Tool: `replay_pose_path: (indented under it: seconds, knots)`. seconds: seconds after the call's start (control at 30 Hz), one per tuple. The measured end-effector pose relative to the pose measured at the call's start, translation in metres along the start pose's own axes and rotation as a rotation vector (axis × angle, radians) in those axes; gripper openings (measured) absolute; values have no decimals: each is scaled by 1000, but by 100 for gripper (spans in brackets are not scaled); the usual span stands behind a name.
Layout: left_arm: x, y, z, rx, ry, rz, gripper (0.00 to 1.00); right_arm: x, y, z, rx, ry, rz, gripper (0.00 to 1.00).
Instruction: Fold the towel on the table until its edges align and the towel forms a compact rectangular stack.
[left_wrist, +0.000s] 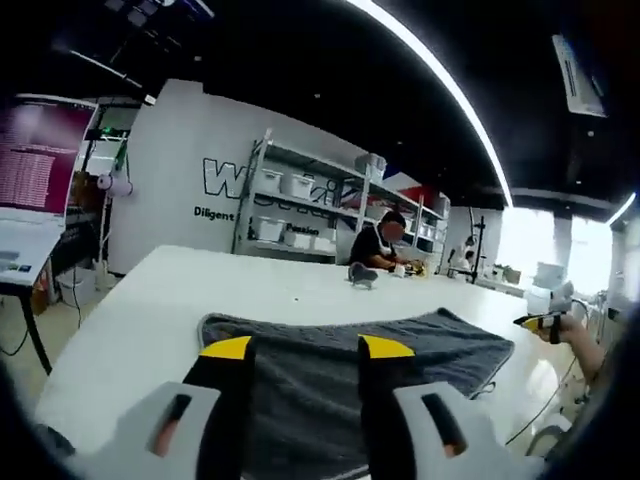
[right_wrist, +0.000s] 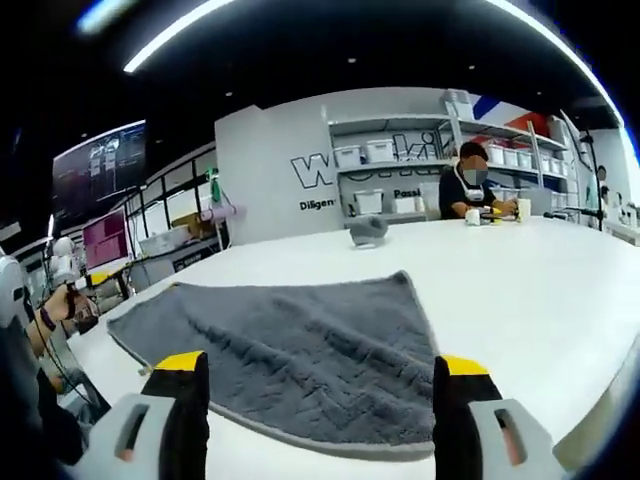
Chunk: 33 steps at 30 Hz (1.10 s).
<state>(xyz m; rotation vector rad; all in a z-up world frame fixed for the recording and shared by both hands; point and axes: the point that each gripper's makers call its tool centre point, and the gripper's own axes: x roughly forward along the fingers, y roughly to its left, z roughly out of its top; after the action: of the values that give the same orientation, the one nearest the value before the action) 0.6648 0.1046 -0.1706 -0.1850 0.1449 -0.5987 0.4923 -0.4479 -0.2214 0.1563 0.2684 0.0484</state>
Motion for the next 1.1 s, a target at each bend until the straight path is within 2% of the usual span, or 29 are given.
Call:
replay_pose_path:
  seconds: [0.1, 0.27, 0.37, 0.53, 0.67, 0.87, 1.1]
  knots:
    - [-6, -2, -10, -15, 40, 12, 54, 3, 0, -1, 22, 0, -11, 97]
    - [-13, -14, -22, -15, 85, -5, 69, 2, -1, -1, 42, -3, -27, 98]
    - [-18, -21, -30, -14, 101, 0, 72, -1, -2, -3, 52, 5, -37, 99]
    - [-26, -32, -41, -39, 106, -11, 83, -5, -4, -8, 66, 16, -58, 99]
    - [-35, -34, -49, -67, 107, 0, 88, -6, -5, -11, 81, 18, -65, 99]
    - [-43, -32, -51, -104, 83, 24, 96, -5, -4, -15, 106, 17, -77, 99]
    - [-45, -32, -54, -105, 86, 29, 99, -11, -5, -21, 142, 22, -91, 99]
